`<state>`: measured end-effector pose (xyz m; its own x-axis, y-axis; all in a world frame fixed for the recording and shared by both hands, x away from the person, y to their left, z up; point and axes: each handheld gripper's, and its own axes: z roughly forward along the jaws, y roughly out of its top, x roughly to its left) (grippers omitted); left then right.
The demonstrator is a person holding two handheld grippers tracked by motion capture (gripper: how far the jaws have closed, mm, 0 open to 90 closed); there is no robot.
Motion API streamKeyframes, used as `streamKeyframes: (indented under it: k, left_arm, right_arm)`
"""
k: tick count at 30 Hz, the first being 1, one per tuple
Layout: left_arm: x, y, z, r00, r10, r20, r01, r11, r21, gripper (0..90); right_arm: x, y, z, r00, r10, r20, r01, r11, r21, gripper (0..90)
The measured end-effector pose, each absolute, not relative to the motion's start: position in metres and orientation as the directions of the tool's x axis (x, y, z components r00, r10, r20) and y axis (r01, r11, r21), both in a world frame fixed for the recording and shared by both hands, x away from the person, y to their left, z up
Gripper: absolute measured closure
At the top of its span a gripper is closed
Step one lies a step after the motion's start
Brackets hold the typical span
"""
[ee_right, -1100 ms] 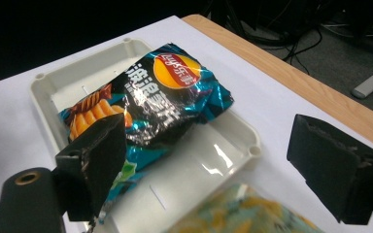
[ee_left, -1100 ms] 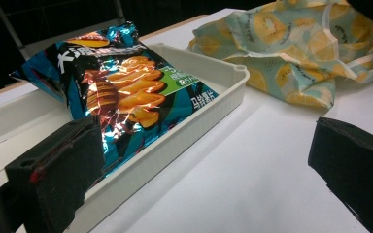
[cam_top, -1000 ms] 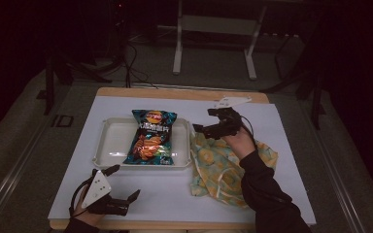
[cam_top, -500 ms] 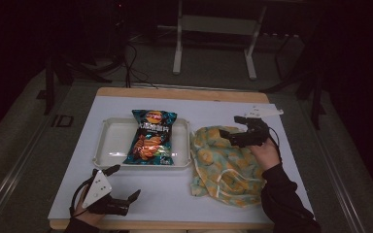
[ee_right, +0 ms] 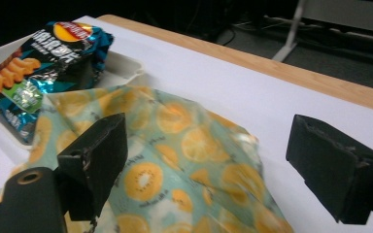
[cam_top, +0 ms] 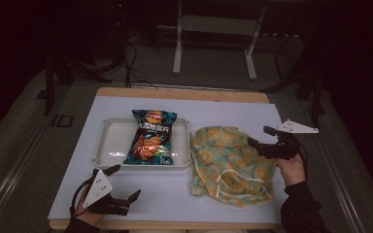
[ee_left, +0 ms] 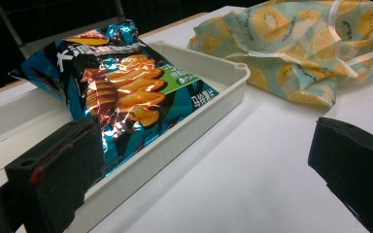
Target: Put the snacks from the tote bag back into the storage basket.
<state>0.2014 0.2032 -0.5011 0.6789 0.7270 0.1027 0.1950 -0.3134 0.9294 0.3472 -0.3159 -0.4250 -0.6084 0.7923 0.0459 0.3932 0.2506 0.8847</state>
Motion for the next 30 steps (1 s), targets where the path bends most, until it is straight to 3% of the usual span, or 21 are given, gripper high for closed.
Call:
streamKeyframes:
  k: [15, 21, 30]
  left_arm:
    - [0.201, 0.203, -0.501, 0.68, 0.726, 0.104, 0.195, -0.315, 0.929, 0.3]
    - [0.201, 0.203, -0.501, 0.68, 0.726, 0.105, 0.195, -0.316, 0.928, 0.3]
    - [0.201, 0.204, -0.501, 0.68, 0.726, 0.105, 0.192, -0.314, 0.93, 0.3]
  right_arm:
    - [0.32, -0.353, -0.445, -0.49, 0.87, 0.058, 0.375, 0.15, 0.915, 14.9]
    - [0.308, -0.363, -0.459, -0.409, 0.912, -0.007, 0.378, 0.177, 0.909, 14.1]
    - [0.293, -0.372, -0.477, -0.333, 0.943, 0.006, 0.363, 0.123, 0.924, 13.8]
